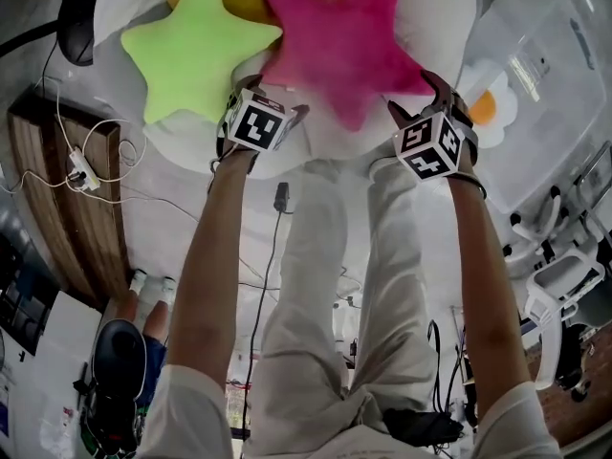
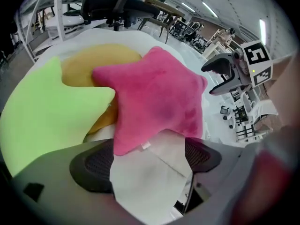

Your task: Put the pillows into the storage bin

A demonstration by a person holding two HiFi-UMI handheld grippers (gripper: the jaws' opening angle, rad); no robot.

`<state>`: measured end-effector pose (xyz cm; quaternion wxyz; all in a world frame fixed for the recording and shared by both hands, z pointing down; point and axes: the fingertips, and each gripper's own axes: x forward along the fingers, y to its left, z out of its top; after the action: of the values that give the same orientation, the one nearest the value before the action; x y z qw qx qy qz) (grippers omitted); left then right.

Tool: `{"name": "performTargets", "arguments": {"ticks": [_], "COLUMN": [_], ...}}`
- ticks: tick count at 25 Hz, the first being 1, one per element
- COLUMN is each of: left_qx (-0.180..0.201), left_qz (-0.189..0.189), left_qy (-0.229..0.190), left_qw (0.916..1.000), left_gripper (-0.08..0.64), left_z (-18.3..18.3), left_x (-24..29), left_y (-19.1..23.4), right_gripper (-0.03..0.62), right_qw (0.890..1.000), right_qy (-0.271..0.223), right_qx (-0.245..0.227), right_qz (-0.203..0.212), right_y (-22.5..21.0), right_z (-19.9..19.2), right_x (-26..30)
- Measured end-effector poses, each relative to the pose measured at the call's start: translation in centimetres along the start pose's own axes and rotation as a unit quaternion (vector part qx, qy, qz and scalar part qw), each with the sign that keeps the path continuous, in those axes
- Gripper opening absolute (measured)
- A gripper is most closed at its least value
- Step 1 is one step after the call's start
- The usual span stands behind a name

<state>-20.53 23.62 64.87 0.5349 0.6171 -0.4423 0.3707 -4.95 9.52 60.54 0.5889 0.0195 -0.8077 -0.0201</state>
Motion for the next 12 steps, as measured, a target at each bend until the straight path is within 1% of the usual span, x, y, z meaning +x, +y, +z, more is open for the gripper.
{"name": "performTargets", "arguments": {"ticks": [5,8,10,12], "left_qx": [0.03,0.068,0.086,0.086], "left_qz": [0.005,0.025,0.027,0.024], "left_qy": [0.016,0.031,0.039,0.041], "left_qw": [0.9994,0.9969,0.9951,0.9951], "left_gripper": [0.486,0.495,0.5,0.502], "left_z": [0.3,0.5,0.6,0.6], "left_x": [1.7,2.5,3.1,3.6], "left_y": [1.3,2.1,2.2,2.3], "right_gripper": [0.383,0.39,0.391,0.39], "right_qw": [0.999,0.998,0.998,0.997], "right_qy": [0.013,0.022,0.027,0.032], "right_qx": [-0.029,-0.047,-0.057,-0.063], "right_qz": [-0.01,-0.023,-0.028,-0.02], "right_y": [-0.2,-0.7,-1.0,-0.9], "right_z": [-0.8,-0.9,-0.8,-0.6], "right_x": [1.7,2.8,3.6,4.1]}}
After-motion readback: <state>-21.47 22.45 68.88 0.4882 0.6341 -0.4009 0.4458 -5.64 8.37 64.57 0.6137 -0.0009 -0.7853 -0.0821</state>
